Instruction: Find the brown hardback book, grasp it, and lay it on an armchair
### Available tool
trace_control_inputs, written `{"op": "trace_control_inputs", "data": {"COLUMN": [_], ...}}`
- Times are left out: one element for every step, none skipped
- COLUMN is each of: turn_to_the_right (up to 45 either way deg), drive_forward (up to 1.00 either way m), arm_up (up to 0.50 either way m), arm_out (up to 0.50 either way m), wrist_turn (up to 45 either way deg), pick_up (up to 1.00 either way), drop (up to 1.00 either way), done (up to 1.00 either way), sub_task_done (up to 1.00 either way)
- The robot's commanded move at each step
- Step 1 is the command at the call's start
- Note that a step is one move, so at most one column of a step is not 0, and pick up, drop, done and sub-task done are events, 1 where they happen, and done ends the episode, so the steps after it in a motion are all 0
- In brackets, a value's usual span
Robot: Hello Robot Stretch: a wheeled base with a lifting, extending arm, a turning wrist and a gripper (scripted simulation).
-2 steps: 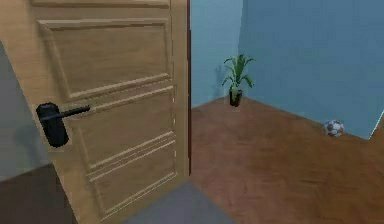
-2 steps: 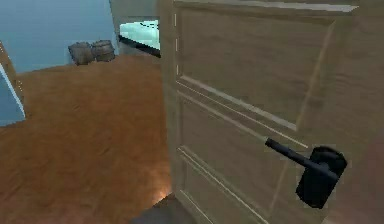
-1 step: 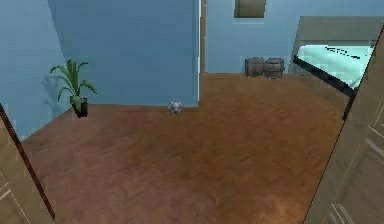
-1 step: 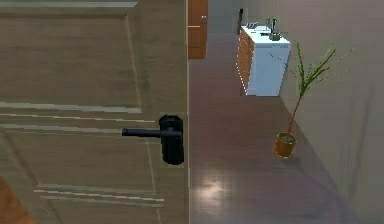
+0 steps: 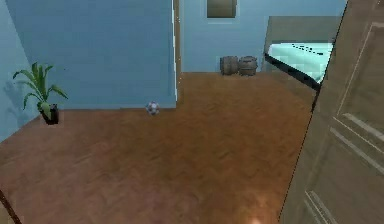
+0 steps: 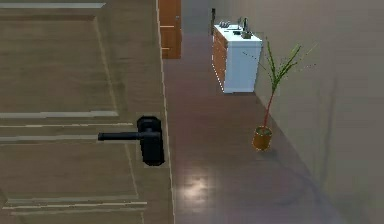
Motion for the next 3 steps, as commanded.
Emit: {"op": "trace_control_inputs", "data": {"turn_to_the_right": [0.0, 6.0, 0.0], "drive_forward": [1.0, 0.0, 0.2], "arm_up": [0.0, 0.0, 0.0], "arm_out": [0.0, 0.0, 0.0], "wrist_turn": [0.0, 0.0, 0.0], "pick_up": [0.0, 0.0, 0.0], "drop": [0.0, 0.0, 0.0], "done": [0.0, 0.0, 0.0], "sub_task_done": [0.0, 0.0, 0.0]}}
